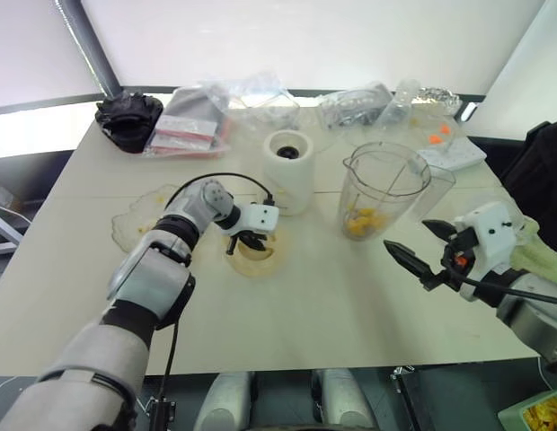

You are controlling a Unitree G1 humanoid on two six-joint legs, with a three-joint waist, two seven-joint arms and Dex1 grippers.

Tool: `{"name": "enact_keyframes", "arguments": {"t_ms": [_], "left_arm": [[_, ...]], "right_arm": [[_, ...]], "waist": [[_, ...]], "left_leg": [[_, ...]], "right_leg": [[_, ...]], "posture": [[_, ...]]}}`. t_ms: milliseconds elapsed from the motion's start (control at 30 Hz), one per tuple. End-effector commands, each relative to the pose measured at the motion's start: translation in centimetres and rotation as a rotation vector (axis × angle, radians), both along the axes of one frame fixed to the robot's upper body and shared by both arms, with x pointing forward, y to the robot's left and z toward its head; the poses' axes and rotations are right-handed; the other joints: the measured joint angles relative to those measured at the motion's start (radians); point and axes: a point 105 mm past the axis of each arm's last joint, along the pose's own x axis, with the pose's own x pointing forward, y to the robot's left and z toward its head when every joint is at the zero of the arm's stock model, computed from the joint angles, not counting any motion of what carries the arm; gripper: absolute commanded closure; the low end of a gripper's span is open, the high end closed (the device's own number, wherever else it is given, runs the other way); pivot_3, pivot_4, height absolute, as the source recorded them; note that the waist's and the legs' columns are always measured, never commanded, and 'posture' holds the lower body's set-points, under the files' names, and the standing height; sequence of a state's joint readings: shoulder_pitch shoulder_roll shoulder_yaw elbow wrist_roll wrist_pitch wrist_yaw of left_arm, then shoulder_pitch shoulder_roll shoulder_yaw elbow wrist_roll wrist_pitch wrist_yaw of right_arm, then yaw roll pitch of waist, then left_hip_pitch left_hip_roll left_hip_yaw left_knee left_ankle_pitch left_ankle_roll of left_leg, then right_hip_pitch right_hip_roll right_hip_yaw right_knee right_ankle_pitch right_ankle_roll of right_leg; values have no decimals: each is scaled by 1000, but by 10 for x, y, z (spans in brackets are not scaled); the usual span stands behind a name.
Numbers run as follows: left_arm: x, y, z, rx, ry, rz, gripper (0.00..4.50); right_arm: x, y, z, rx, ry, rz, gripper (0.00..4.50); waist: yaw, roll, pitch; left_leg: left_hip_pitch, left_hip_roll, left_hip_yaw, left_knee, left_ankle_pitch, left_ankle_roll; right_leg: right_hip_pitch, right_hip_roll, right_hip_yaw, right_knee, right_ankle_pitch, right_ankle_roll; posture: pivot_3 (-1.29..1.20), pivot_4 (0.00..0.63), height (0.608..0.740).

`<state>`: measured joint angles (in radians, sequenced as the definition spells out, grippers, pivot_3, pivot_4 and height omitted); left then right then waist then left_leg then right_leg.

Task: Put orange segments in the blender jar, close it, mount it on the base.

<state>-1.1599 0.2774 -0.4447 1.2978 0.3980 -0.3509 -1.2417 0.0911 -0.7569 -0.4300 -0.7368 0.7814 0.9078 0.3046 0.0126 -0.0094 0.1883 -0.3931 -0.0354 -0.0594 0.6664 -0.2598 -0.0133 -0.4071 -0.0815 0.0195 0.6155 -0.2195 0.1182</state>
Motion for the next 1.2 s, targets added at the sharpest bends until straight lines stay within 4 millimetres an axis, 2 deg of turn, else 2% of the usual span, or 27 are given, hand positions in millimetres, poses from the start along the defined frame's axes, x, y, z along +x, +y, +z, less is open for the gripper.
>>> {"name": "enact_keyframes", "arguments": {"t_ms": [33, 133, 300, 467, 600, 933, 1200], "left_arm": [[-7, 7, -17, 20, 64, 31, 4251], [-5, 3, -10, -34, 62, 51, 4251], [1, -5, 16, -221, 82, 93, 4251], [-1, -2, 36, -370, 85, 77, 4251], [-7, -1, 44, -466, 80, 66, 4251], [-35, -2, 75, -636, 34, 119, 4251], [-37, -1, 88, -656, -12, 150, 4251]], "right_arm": [[3, -3, 4, 3, -33, -22, 0], [4, -7, 1, 4, -31, -54, 0], [15, -27, -7, -21, -41, -179, 0], [28, -48, -14, -3, -78, -316, 0], [38, -59, -14, 21, -113, -379, 0], [74, -68, -13, 29, -168, -446, 0], [91, -66, -18, 44, -184, -446, 0]], "waist": [[0, 0, 0], [1, 0, 0], [0, 0, 1], [-1, 0, 1], [-5, 0, 1], [-18, 1, 1], [-27, 1, 1]], "left_leg": [[0, 0, 0, 0, 0, 0], [0, -1, 0, 0, 0, 0], [-1, -1, 0, 0, 0, 0], [-5, -1, 0, -1, 0, 0], [-8, -1, 0, -1, 0, 0], [-11, -1, 0, -1, 0, 0], [-11, -2, 0, -1, 0, 0]], "right_leg": [[0, 0, 0, 0, 1, -1], [0, 0, 0, 0, 3, -1], [-1, 0, 0, 0, 3, -1], [-5, 0, 0, 0, 4, 1], [-10, 0, 1, 3, 4, 1], [-15, 0, 2, 6, 5, 0], [-16, 0, 3, 8, 4, 0]], "posture": [[0, 150, 740], [0, 150, 740], [0, 150, 740], [0, 150, 740], [0, 150, 740], [0, 150, 740], [0, 150, 740]]}}
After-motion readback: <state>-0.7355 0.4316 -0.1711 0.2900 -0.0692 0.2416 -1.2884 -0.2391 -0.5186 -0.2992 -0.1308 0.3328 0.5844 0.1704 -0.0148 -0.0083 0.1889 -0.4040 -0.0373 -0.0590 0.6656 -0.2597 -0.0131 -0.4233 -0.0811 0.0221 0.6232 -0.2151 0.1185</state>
